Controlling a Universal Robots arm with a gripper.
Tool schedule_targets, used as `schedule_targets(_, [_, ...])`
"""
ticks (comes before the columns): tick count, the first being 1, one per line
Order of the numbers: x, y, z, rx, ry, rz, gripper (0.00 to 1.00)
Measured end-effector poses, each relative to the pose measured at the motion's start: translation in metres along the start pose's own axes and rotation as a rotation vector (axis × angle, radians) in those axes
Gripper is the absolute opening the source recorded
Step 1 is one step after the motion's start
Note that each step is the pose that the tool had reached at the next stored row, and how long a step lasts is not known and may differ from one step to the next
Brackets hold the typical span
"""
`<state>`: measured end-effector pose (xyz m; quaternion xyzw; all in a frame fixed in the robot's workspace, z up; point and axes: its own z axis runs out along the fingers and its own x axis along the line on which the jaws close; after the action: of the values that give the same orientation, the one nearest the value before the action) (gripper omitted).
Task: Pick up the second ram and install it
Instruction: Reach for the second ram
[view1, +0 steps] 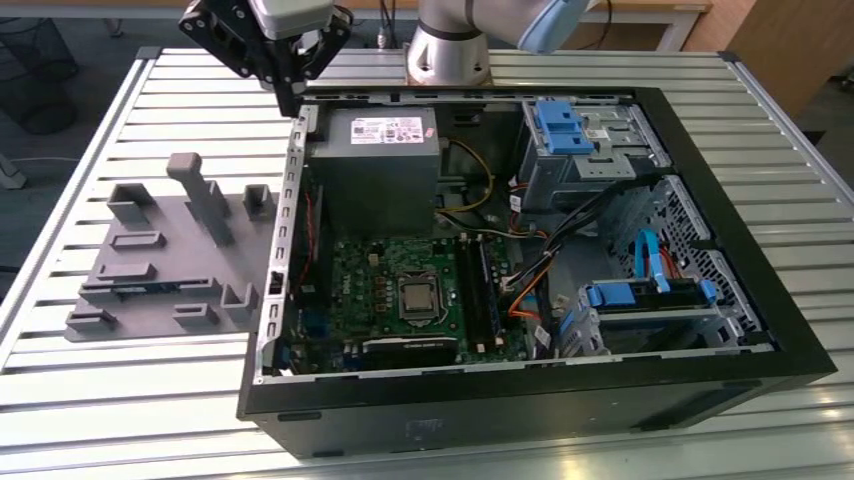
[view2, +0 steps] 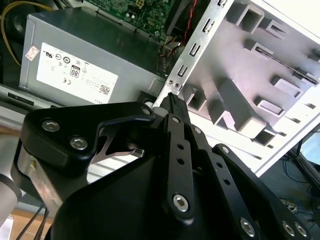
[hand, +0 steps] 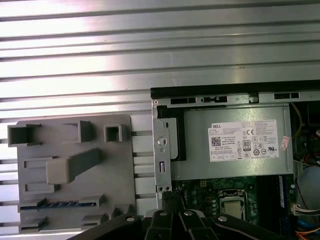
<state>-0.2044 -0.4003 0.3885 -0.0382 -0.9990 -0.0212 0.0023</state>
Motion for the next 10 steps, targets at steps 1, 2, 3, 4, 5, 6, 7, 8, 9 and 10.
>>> schedule_targets(1, [0.0006,-0.0002,0.0001,0.0002,0.0008,0.0,0.11])
schedule_targets(2, [0.0014,-0.0003,0.0002,0.0004,0.0009,0.0,0.11])
schedule_targets(3, [0.0023,-0.0005,0.0003,0.0003,0.0009,0.0,0.11])
schedule_targets(4, [0.0035,-0.0007,0.0005,0.0003,0.0008,0.0,0.11])
schedule_targets(5, [0.0046,-0.001,0.0006,0.0003,0.0008,0.0,0.11])
schedule_targets(6, [0.0057,-0.0013,0.0007,0.0004,0.0008,0.0,0.11])
schedule_targets(7, [0.0071,-0.0018,0.0008,0.0004,0.0008,0.0,0.11])
schedule_targets(8, [0.0099,-0.003,0.0011,0.0003,0.0008,0.0,0.11])
schedule_targets(9, [0.0112,-0.004,0.0012,0.0003,0.0008,0.0,0.11])
schedule_targets(10, [0.0125,-0.0049,0.0013,0.0003,0.0008,0.0,0.11])
